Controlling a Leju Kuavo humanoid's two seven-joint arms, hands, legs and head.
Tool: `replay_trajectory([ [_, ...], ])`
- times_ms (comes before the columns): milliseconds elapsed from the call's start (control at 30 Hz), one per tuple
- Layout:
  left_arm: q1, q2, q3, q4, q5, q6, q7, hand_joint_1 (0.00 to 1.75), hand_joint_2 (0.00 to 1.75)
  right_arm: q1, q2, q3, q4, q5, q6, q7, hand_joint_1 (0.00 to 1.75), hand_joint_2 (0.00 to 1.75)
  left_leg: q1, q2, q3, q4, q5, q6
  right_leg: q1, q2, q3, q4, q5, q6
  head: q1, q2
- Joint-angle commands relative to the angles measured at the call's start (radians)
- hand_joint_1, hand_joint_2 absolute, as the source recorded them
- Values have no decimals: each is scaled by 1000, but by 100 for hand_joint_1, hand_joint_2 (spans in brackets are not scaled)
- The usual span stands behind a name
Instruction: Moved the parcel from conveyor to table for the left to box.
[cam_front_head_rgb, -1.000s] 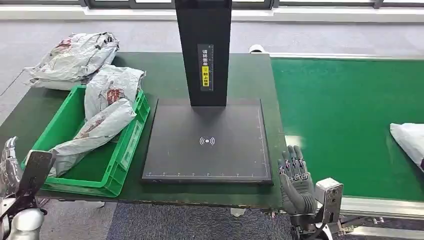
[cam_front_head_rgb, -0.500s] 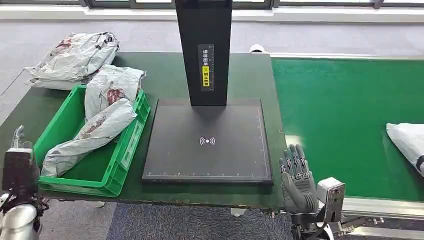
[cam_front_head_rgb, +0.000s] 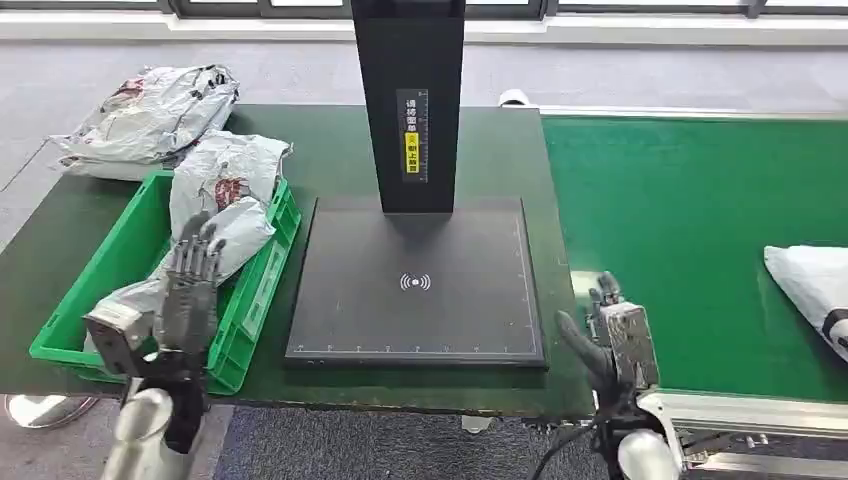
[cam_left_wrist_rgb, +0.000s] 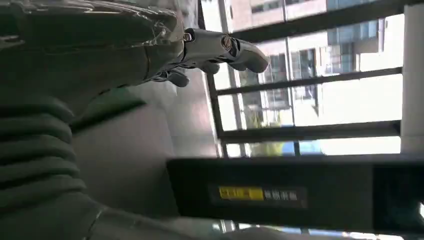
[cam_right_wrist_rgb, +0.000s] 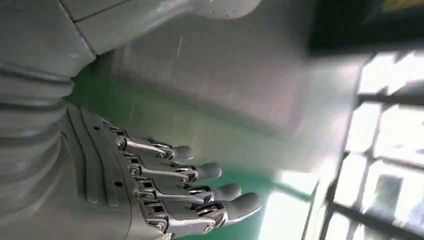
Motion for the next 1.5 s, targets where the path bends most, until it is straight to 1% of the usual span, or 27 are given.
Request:
replay_trajectory([
  [33,110,-146,-205,-15,-40,1,-6,0,175,-482,-278,-279,646,375,-159,142,0,175,-2,4,2,0,0,4,-1,0,3,-3,2,2,0,0],
  [67,115,-156,-195,-19,-42,5,5,0,175,-510,-314,-278,704,457,-202,194,0,175,-3,3,2,0,0,5,-2,-1,3,-3,2,3,0,0],
  [100,120,-166,-177,-14,-31,0,19,0,175,-542,-350,-289,773,498,-208,193,0,175,-3,2,1,1,1,6,-2,-2,3,-2,2,4,0,0],
  [133,120,-167,-171,-12,-31,-4,21,0,175,-551,-355,-301,792,502,-208,179,0,175,-3,2,2,1,1,8,-1,-4,5,-4,3,4,0,0],
  [200,123,-183,-144,7,-36,-8,34,0,175,-585,-400,-289,893,638,-289,254,0,175,-3,1,2,2,1,8,-2,-5,5,-3,2,4,0,0],
  [233,123,-184,-141,13,-36,-9,34,0,175,-592,-405,-291,904,641,-288,250,0,175,-3,0,1,2,1,8,-2,-5,3,-2,2,4,0,0],
  [267,126,-189,-133,20,-38,-12,35,0,175,-604,-421,-275,947,703,-332,292,0,175,-3,0,1,2,1,8,-2,-7,4,-3,2,4,0,0],
  [300,131,-190,-131,27,-39,-15,35,0,175,-615,-440,-252,987,777,-357,354,0,175,-3,-1,1,3,1,8,-2,-6,4,-2,2,4,0,0],
  [333,132,-189,-131,28,-40,-16,34,0,175,-617,-443,-253,991,779,-355,354,0,175,-3,0,2,1,1,8,-2,-7,5,-4,2,3,0,0],
  [367,132,-189,-131,28,-40,-16,34,0,175,-617,-443,-253,991,779,-355,354,0,175,-3,-1,1,2,1,8,-2,-6,4,-2,1,3,0,0],
  [567,132,-189,-131,28,-40,-16,34,0,175,-617,-443,-253,991,779,-355,354,0,175,-3,0,2,1,1,8,-2,-6,5,-3,1,3,0,0],
  [600,133,-179,-127,44,-39,-15,27,0,175,-675,-487,-175,1104,945,-310,504,0,175,-3,-1,1,1,1,8,-2,-7,5,-3,1,3,0,0],
  [633,137,-175,-123,49,-36,-13,22,0,175,-694,-494,-162,1136,978,-280,544,0,175,-3,-1,-1,2,1,8,-2,-5,2,-1,1,4,0,0],
  [700,143,-172,-116,56,-34,-13,18,0,175,-706,-499,-152,1176,1013,-220,602,0,175,-3,1,1,1,1,8,-2,-6,4,-3,2,4,0,0],
  [767,146,-167,-111,66,-33,-15,16,0,175,-703,-501,-158,1200,1025,-152,639,0,175,-3,-1,0,2,1,8,-2,-6,3,-2,1,4,0,0],
  [800,147,-166,-109,69,-32,-16,16,0,175,-698,-501,-160,1201,1027,-146,646,0,175,-3,0,1,1,1,8,-1,-6,4,-3,2,4,0,0],
  [833,149,-164,-102,81,-33,-17,14,0,175,-691,-503,-161,1210,1039,-110,677,0,175,-3,-2,0,2,1,8,-2,-6,3,-2,1,4,0,0],
  [867,149,-164,-101,85,-33,-16,14,0,175,-687,-503,-162,1209,1039,-112,676,0,175,-2,0,2,0,1,8,-1,-7,5,-4,2,4,0,0],
  [967,149,-164,-101,85,-33,-16,14,0,175,-687,-503,-162,1209,1039,-112,676,0,175,-3,-3,-1,2,1,8,-2,-6,2,-1,1,4,0,0],
  [1067,149,-164,-101,85,-33,-16,14,0,175,-687,-503,-162,1209,1039,-112,676,0,175,-3,-1,1,1,0,8,-2,-7,4,-3,1,3,0,0],
  [1167,148,-165,-102,84,-33,-17,14,0,175,-689,-503,-162,1208,1039,-110,676,0,175,-3,-2,-2,2,1,8,-2,-6,2,-1,1,4,0,0],
  [1200,148,-166,-100,87,-33,-17,14,0,175,-689,-504,-164,1210,1040,-100,679,0,175,-3,-1,-1,1,1,8,-2,-6,3,-2,1,4,0,0],
  [1267,152,-169,-87,99,-27,-18,23,0,175,-681,-510,-169,1214,1053,-55,700,0,175,-3,-2,-2,2,1,8,-2,-6,2,-1,1,4,0,0],
  [1367,161,-169,-71,112,-25,-20,26,0,175,-655,-517,-176,1212,1066,-29,715,0,175,-3,-1,1,1,1,8,-2,-7,4,-3,1,4,0,0],
  [1400,163,-169,-66,120,-25,-20,29,0,175,-649,-517,-178,1212,1069,-27,717,0,175,-3,-3,0,1,1,8,-2,-8,4,-3,1,4,0,0],
  [1500,161,-168,-58,144,-27,-20,38,0,175,-652,-513,-181,1214,1081,2,725,0,175,-2,-2,0,1,1,8,-2,-6,3,-3,1,4,0,0],
])
